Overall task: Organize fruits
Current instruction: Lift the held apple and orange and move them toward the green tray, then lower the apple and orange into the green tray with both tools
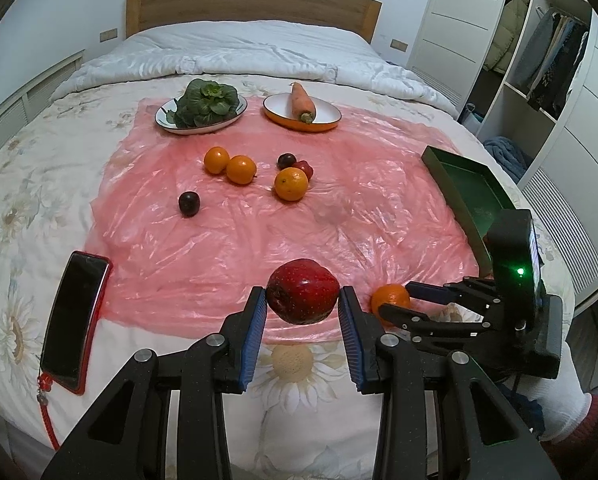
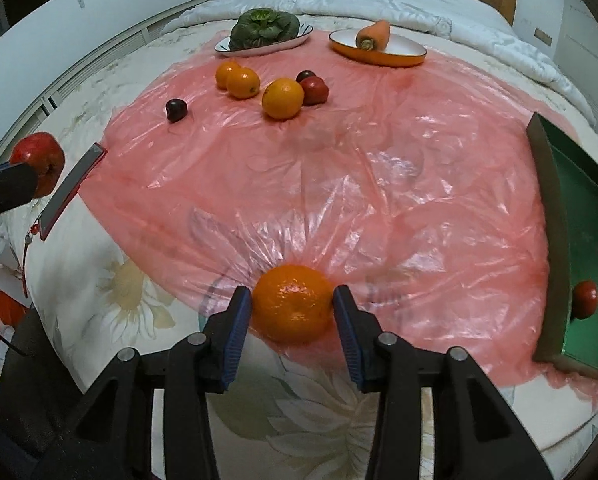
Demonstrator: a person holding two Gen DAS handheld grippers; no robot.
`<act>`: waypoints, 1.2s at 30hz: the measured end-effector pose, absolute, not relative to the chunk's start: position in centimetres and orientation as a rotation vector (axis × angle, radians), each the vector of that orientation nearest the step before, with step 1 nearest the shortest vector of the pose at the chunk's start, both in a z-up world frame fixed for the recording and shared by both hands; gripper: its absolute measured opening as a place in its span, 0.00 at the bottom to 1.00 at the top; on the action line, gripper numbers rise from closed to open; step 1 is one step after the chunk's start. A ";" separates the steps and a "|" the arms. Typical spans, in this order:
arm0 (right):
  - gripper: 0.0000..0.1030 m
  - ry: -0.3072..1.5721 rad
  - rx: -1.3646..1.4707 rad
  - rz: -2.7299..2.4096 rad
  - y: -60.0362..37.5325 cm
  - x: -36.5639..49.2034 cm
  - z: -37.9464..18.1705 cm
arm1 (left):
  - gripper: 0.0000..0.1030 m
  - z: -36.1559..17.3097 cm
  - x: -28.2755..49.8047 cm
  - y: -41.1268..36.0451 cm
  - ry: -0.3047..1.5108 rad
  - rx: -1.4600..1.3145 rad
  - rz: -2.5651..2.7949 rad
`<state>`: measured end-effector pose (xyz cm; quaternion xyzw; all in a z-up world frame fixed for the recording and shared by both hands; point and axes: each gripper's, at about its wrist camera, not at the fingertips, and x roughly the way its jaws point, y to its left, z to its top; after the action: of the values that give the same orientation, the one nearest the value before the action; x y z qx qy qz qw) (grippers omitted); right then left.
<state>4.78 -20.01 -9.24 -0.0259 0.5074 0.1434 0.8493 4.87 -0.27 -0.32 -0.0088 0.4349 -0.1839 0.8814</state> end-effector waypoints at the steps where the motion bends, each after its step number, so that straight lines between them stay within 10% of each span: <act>1: 1.00 1.069 -0.053 0.304 -20.0 4.8 -9.3 | 0.31 -0.4 4.9 -0.3 0.906 -0.020 -0.383; 36: 1.00 0.969 0.138 0.354 -24.4 -0.1 -6.0 | 0.31 -0.4 4.6 -1.9 0.924 0.000 -0.391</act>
<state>-0.06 -24.41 -6.04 0.0659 0.4631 0.1692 0.8675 4.57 -1.91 -0.45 0.0000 0.4427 -0.1874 0.8769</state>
